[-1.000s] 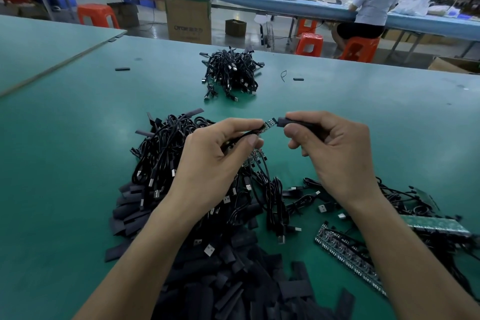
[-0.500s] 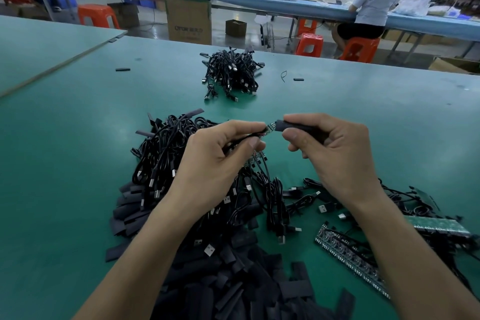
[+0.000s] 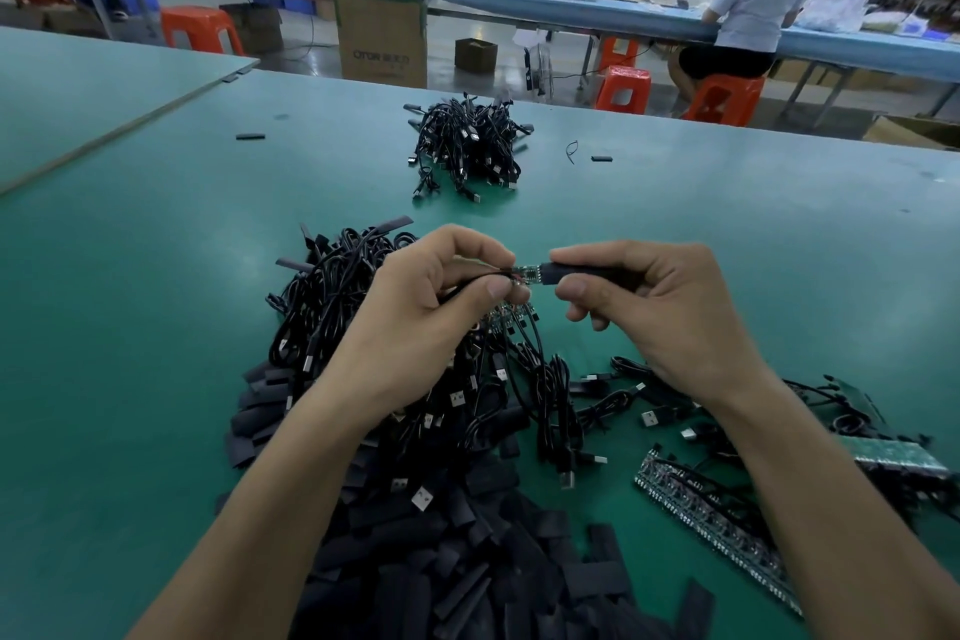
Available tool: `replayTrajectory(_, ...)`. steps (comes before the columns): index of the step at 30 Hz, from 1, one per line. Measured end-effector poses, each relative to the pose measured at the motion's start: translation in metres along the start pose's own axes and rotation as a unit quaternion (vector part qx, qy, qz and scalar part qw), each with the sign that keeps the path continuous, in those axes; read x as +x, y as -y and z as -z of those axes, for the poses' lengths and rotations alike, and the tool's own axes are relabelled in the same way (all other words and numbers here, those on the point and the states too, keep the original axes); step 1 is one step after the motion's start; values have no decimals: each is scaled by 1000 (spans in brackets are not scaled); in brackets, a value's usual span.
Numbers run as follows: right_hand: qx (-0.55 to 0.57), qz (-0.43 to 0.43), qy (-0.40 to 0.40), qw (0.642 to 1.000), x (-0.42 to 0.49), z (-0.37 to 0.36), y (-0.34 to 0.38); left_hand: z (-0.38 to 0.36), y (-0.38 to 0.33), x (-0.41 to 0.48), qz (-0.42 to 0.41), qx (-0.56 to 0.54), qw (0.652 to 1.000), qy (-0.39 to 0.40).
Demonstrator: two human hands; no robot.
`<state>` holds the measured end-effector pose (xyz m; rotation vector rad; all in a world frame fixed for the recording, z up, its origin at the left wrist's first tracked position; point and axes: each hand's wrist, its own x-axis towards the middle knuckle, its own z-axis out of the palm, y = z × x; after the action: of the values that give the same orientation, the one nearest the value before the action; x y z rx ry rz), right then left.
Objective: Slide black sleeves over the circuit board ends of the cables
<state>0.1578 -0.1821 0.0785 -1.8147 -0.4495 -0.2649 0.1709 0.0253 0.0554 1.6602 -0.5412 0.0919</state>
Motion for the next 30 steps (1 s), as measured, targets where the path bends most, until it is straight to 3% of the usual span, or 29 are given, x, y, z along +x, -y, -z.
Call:
replayTrajectory(4, 0, -4, 30, 1000, -1, -4, 2, -2, -1, 0, 11, -16, 1000, 4)
replayTrajectory(9, -32, 5, 10, 999, -1, -10, 2, -5, -2, -1, 28, -29, 999, 3)
replayTrajectory(17, -28, 9, -32, 999, -5, -13, 2, -7, -7, -5, 46, 86, 995, -36)
replayTrajectory(25, 45, 12, -24, 999, -6, -11, 2, -6, -13, -3, 47, 76, 996, -21)
replayTrajectory(30, -2, 0, 1, 1000, -5, -12, 2, -6, -7, -4, 45, 104, 993, 8)
